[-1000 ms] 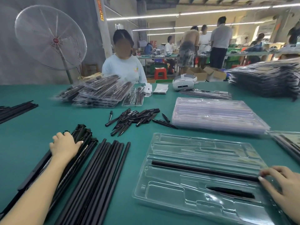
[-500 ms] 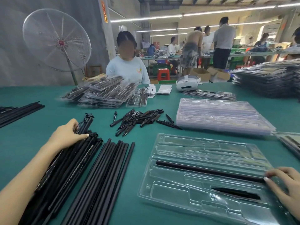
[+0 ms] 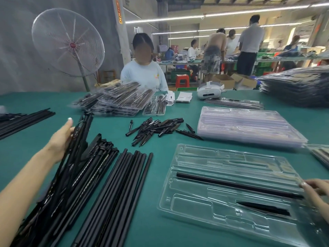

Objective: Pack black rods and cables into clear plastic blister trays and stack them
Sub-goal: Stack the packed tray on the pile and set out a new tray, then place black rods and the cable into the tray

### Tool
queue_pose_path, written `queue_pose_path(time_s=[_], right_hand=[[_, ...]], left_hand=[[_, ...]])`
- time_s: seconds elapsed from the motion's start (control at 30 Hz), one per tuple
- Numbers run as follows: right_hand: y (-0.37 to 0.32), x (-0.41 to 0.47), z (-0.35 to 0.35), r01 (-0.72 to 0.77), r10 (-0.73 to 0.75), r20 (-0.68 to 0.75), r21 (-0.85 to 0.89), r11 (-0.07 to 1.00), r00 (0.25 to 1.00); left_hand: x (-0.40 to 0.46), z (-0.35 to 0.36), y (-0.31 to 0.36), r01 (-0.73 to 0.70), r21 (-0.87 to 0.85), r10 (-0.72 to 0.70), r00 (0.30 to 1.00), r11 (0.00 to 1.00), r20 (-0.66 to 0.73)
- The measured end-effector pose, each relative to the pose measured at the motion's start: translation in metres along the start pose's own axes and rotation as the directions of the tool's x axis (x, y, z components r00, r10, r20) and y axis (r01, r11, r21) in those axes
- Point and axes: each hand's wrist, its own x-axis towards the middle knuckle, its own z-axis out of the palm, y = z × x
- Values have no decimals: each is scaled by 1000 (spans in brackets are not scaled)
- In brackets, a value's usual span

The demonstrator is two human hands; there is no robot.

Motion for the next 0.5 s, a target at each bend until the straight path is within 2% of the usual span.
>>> queue_pose_path(time_s=[0.07,0.13,0.2,0.27,0.3,0.37,0.43,0.5], right_hand=[[-42,0,-15,13,-10,-52,56,998,999],[-92,-2,-22,120,-107,-155,74,990,982],[-152,-7,-25,272,-250,-149,159,949,957],[-213,-16,-22,363,-374,-47,378,852,926],[-240,-20,-15,332,-401,20,523,785,916],[-290,-25,5,168,-439,189,738,654,878],[-336,-28,31,-23,-477,354,821,570,804],[-379,-31,59,-222,-512,508,825,519,692]], left_hand=[[0,-4,1,41,3,-41,997,999,69],[1,0,0,53,95,-67,987,994,148],[2,8,-2,48,162,-80,978,986,195],[2,17,-4,84,163,-118,970,983,214],[1,20,-6,103,154,-136,965,983,223],[0,23,-11,106,155,-143,958,982,249],[-3,24,-14,70,172,-116,953,983,279],[-5,24,-15,30,164,-77,955,986,287]])
